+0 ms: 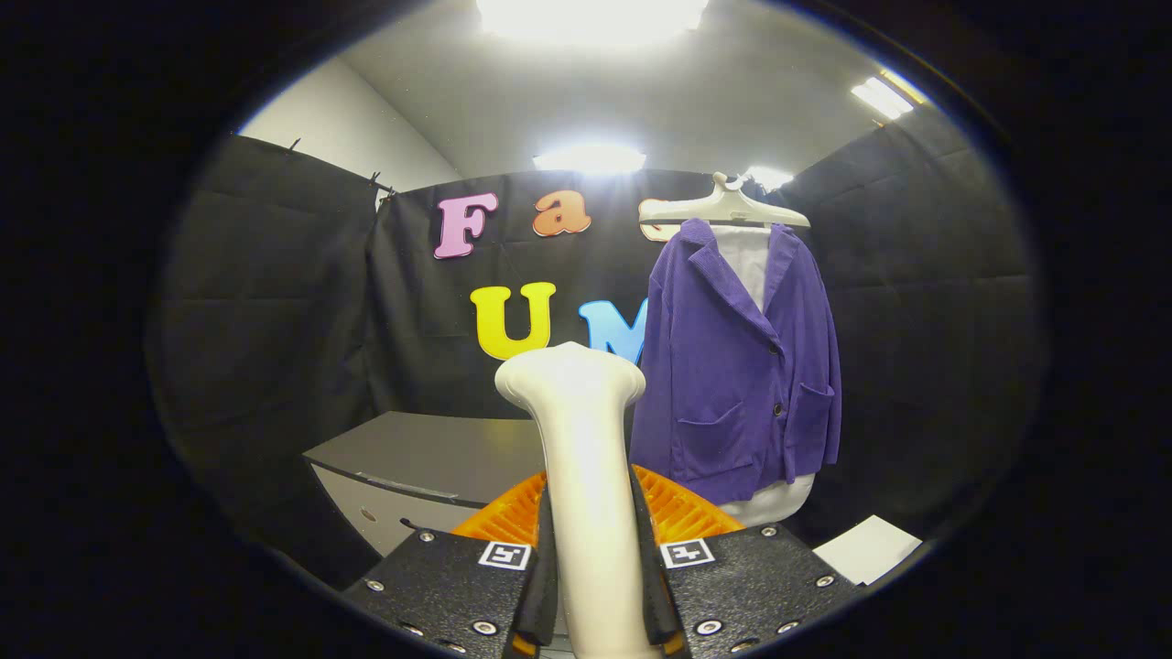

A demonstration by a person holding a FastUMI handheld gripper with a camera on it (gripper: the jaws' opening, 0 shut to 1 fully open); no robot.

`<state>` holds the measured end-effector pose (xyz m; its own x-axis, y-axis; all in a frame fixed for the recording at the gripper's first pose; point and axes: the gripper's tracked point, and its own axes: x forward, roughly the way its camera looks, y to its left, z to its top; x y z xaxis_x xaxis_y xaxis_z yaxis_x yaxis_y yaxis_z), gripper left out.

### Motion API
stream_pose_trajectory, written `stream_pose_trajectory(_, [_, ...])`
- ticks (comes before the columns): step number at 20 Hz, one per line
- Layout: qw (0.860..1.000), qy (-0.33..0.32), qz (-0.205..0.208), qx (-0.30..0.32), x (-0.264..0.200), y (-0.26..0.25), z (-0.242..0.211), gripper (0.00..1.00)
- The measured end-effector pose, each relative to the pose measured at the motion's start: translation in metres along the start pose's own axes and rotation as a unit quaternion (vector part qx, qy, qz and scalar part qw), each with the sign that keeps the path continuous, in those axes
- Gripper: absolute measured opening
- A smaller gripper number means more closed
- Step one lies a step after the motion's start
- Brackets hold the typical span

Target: Iron the clothes twice with a garment steamer, once on the left side and once on the right side.

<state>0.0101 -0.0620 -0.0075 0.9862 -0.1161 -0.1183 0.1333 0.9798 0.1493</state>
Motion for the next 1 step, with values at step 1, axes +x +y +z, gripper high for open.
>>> stream_pose_trajectory(1, [1.0,0.001,-0.001,-0.001,0.0006,0.0014,-0.0009,0.37])
